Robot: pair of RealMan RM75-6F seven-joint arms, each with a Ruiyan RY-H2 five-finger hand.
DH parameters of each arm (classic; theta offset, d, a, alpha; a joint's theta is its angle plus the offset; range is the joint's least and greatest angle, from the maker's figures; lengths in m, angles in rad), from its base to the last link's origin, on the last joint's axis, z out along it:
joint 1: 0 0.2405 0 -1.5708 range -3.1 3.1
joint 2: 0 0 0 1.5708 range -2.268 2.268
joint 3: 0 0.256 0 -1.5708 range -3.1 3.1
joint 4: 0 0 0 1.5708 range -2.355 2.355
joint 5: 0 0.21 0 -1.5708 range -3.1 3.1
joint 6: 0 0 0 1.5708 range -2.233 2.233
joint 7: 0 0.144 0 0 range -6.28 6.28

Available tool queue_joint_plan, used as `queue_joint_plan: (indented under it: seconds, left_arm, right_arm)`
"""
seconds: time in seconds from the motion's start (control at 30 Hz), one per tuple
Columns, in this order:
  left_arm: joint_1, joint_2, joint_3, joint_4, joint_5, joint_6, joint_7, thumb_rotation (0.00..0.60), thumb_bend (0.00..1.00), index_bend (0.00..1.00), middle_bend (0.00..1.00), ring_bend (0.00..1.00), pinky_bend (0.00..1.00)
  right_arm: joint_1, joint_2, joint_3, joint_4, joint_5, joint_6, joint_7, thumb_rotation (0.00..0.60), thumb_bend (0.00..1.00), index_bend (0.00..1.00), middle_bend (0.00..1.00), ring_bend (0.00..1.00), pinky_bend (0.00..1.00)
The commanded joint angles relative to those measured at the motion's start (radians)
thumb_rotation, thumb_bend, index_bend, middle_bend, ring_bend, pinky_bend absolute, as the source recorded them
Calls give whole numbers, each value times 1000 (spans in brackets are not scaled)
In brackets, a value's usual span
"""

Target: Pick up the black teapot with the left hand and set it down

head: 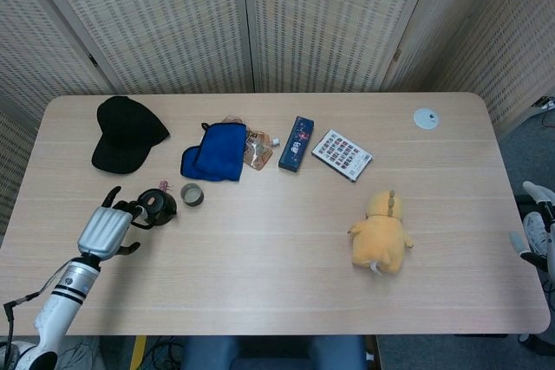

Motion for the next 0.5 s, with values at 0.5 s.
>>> queue_joint_plan:
  seconds: [0.5]
  left_arm:
    - [-7,-34,-1,55,1,-33,-10,600,202,413,388,342,0]
  right_arm:
    - [-5,18,11,-1,10,9,11,600,224,195,220,201,141]
